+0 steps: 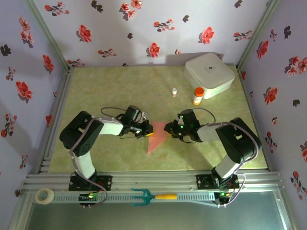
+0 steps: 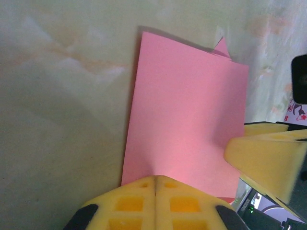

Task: Fold a paper plane with a square sheet of paper (pick it up from the middle)
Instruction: Fold the wing for the fifth time at the center of the table.

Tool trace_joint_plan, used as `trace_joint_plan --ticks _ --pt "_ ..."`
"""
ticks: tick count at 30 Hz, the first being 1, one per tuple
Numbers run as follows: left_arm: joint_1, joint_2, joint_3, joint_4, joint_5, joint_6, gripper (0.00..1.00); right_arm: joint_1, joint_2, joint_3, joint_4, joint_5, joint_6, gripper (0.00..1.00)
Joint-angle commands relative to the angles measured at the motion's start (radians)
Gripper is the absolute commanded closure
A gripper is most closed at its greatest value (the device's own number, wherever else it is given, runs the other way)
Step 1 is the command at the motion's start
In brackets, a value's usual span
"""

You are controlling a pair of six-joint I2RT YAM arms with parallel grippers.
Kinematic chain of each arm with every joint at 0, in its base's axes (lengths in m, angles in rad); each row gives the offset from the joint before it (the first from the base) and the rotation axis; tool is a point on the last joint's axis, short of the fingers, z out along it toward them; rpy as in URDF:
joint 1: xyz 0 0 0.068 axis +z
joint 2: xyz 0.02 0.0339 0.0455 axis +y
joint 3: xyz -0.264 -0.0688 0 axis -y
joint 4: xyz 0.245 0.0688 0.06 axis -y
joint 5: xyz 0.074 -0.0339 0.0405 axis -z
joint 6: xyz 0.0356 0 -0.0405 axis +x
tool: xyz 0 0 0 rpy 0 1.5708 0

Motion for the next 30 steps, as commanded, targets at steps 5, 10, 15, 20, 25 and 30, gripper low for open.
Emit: trace_joint_plan --ticks 5,10,15,20,25,30 --pt "-0.006 0.021 0.001 0.012 0.006 0.007 1.00 -0.011 0.030 0.040 -0.023 -0.031 -0.062 0.82" --pt "-0.006 -0.039 -0.009 0.013 -0.012 0.016 0.90 -0.014 0.023 0.041 -0.045 -0.025 -0.063 0.93" --pt "-0.023 -0.173 -0.032 -0.025 -0.100 0.106 0.79 -0.011 -0.015 0.025 -0.060 0.031 0.002 0.97" --pt "-0.158 -0.292 0.032 -0.311 -0.381 0.360 0.72 -0.007 -0.055 0.011 -0.055 0.078 0.084 0.98" --pt "-0.319 -0.326 0.045 -0.425 -0.596 0.498 0.64 -0.001 -0.080 0.026 -0.085 0.086 0.101 0.98" --pt "-0.448 -0.297 0.031 -0.404 -0.709 0.552 0.54 0.006 -0.101 0.027 -0.089 0.091 0.106 0.98"
